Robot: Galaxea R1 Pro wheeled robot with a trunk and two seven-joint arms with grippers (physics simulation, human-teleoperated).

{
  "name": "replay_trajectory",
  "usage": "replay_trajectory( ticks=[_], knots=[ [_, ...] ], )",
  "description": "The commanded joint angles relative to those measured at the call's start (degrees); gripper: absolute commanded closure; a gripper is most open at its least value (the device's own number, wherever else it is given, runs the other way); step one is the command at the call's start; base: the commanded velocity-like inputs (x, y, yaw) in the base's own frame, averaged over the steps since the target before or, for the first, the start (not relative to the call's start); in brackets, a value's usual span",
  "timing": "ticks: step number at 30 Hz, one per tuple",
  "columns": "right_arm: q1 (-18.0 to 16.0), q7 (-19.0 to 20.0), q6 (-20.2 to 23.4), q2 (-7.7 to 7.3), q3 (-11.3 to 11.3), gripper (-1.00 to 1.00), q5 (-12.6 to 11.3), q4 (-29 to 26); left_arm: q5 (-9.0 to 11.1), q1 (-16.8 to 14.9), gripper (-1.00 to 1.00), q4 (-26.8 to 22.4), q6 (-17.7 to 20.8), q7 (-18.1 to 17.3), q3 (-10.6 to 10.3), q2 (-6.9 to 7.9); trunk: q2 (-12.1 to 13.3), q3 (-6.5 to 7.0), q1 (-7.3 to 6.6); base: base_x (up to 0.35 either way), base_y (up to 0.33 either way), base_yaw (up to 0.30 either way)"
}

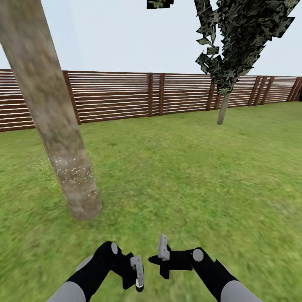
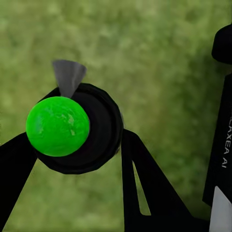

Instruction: In the garden, pick up the pesticide atomizer on the floor and spray pesticide onto both trees until each tree trunk is fully covered.

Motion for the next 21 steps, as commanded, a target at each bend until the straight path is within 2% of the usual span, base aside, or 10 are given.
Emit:
replay_trajectory(
  ticks=[1,15,19,21],
  knots=[
    [-0.02,-0.01,-0.28,0.03,-0.05,1.0,0.48,-0.05,-0.03,-0.02,1.0,-0.12,0.54,-0.26,-0.02,0.0,-0.02,-0.05,-0.01,0.0,0.0,0.0],
    [-0.02,-0.01,-0.28,0.0,0.04,1.0,0.59,0.12,0.92,-0.28,1.0,-0.2,-0.18,-0.26,0.57,0.11,-0.02,-0.05,-0.01,0.0,0.0,0.0],
    [-0.02,-0.09,-0.28,0.01,-0.04,1.0,3.16,0.25,0.99,-0.29,1.0,-0.2,-0.35,-0.26,0.68,0.16,-0.02,-0.05,-0.01,0.0,0.0,0.0],
    [-0.02,-0.09,-0.28,-0.01,-0.09,1.0,3.62,0.32,2.65,-0.29,1.0,-0.08,-0.46,-0.26,0.65,0.17,-0.02,-0.05,-0.01,0.0,0.0,0.0]
  ],
)
